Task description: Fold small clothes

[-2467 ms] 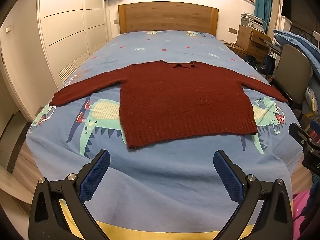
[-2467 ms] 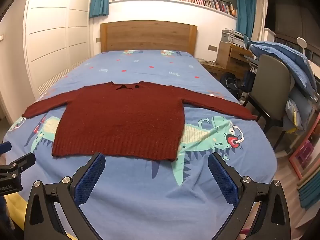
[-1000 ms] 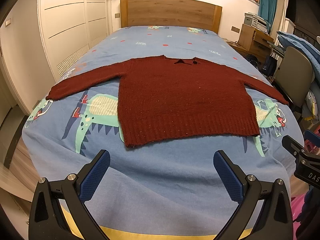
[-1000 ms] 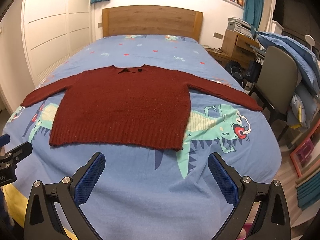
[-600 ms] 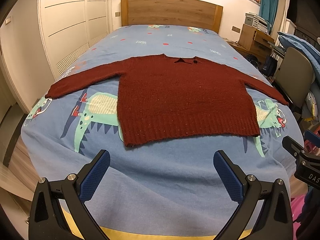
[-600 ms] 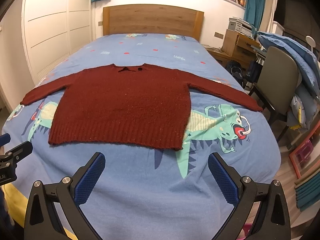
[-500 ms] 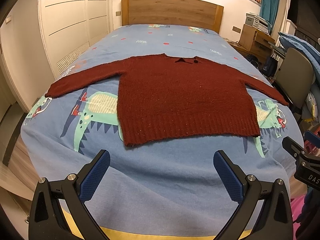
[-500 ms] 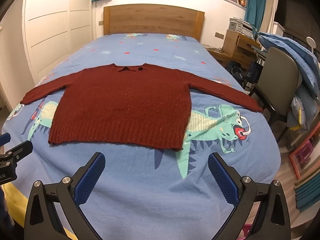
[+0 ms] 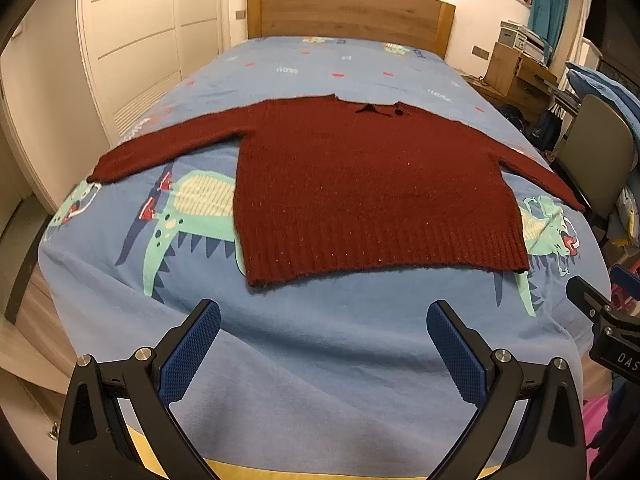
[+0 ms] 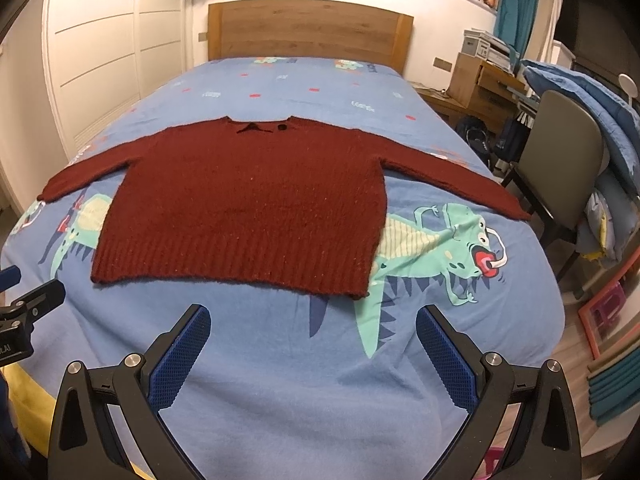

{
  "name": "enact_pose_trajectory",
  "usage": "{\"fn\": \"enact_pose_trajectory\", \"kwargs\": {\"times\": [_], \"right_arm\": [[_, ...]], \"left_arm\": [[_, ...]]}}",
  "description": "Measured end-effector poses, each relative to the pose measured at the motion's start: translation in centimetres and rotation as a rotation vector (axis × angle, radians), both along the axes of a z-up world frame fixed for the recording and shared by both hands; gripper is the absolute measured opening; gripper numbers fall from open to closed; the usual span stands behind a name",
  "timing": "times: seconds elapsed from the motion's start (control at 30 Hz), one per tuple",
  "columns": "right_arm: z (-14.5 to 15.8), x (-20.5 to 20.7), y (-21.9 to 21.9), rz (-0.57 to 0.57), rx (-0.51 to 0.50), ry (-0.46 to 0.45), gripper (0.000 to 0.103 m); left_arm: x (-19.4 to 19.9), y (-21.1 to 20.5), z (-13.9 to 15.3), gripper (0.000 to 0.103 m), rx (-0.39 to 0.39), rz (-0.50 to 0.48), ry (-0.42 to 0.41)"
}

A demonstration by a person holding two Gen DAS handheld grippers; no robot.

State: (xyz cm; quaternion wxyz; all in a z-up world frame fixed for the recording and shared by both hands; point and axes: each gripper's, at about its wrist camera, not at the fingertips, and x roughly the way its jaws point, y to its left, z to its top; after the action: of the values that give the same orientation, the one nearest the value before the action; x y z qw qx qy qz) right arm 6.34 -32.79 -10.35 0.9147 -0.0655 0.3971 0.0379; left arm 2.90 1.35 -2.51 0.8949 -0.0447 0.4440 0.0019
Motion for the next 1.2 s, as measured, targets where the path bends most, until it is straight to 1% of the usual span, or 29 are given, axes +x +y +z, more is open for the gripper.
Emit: {"fn": "enact_pose_trajectory", "kwargs": {"times": [0.17, 0.33, 0.47, 0.6, 0.7, 0.83, 0.97, 1.0, 1.1, 1.2], "right_arm": [[-0.5, 1.1, 0.0, 0.004, 0.004, 0.023, 0.103], [-0.8, 3.0, -0.4, 0.016, 0.027, 0.040, 0.103], [-0.7, 5.6, -1.8, 0.010, 0.083, 0.040, 0.103], [-0.8, 9.3, -4.6, -0.001, 0.163, 0.047, 0.103], [-1.5, 12.9, -8.3, -0.078, 0.212, 0.050, 0.103], [-2.8, 16.7, -13.7, -0.193, 0.235, 0.042, 0.103], [-4.7, 20.7, -21.0, -0.323, 0.299, 0.047, 0.103], [-5.3, 21.7, -23.1, -0.360, 0.320, 0.052, 0.103], [-6.9, 23.8, -27.5, -0.429, 0.391, 0.069, 0.103], [-8.5, 25.6, -32.5, -0.518, 0.503, 0.065, 0.102]], "left_arm": [[1.1, 0.2, -0.3, 0.102, -0.003, 0.008, 0.027], [2.6, -0.2, -0.1, 0.102, 0.025, -0.023, 0.028], [4.3, -0.5, 0.3, 0.102, 0.054, -0.039, 0.020], [6.5, 0.0, 0.1, 0.102, 0.048, -0.025, 0.035], [8.1, 0.5, -0.3, 0.102, 0.052, -0.006, 0.050], [10.0, 1.1, -0.9, 0.102, 0.045, 0.022, 0.069], [11.8, 1.9, -1.7, 0.102, 0.053, 0.063, 0.100], [12.3, 2.1, -2.2, 0.102, 0.050, 0.071, 0.116], [13.0, 2.4, -2.9, 0.102, 0.054, 0.085, 0.137], [13.8, 2.4, -3.5, 0.102, 0.057, 0.099, 0.161]]}}
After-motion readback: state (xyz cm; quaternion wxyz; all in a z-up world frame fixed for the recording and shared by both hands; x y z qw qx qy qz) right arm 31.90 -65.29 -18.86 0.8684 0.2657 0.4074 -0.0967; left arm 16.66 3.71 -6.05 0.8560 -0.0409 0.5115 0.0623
